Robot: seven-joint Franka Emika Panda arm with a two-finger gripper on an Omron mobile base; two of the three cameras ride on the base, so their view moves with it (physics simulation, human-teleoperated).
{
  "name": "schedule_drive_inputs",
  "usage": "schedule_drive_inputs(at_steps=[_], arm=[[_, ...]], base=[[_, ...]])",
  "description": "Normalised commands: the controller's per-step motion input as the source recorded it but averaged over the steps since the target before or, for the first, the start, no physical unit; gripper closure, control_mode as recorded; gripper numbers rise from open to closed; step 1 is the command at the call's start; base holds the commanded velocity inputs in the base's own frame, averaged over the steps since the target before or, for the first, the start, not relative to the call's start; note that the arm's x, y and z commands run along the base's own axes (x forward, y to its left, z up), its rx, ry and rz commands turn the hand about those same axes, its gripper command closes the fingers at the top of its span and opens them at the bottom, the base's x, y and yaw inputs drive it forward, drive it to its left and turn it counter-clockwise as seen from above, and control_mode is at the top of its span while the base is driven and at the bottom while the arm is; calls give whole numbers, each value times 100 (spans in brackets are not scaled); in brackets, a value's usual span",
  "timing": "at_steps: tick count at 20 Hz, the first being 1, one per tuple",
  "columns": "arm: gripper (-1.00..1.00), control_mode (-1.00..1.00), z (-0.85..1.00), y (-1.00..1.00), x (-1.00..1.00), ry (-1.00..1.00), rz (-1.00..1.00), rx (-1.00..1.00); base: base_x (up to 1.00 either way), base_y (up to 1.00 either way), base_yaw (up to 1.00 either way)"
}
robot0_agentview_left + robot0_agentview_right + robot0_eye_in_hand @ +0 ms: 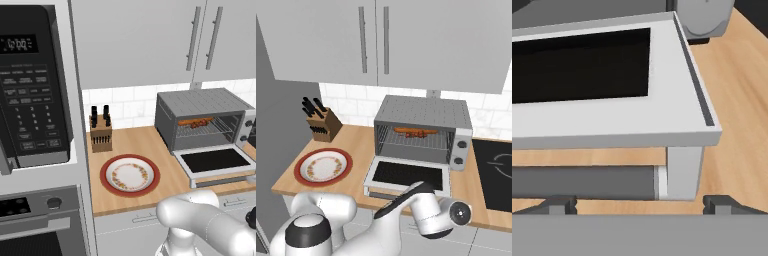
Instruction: Pick up the kebab skewer and baguette bread, and place them inside the toaster oven. Close the toaster oven door and start by setting the timer.
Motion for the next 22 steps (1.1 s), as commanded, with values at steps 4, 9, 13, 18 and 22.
schedule_drive_inputs(at_steps=[4, 9, 13, 18, 22], arm=[[-100, -100, 0, 9, 10, 0, -4, 0], [-100, -100, -13, 8, 2, 0, -1, -1], [-100, -100, -31, 4, 0, 0, 0, -4], [-100, -100, -15, 1, 0, 0, 0, -2], [-100, -100, 0, 0, 7, 0, 0, 0]], base=[[0, 0, 0], [0, 0, 0], [0, 0, 0], [0, 0, 0], [0, 0, 0]])
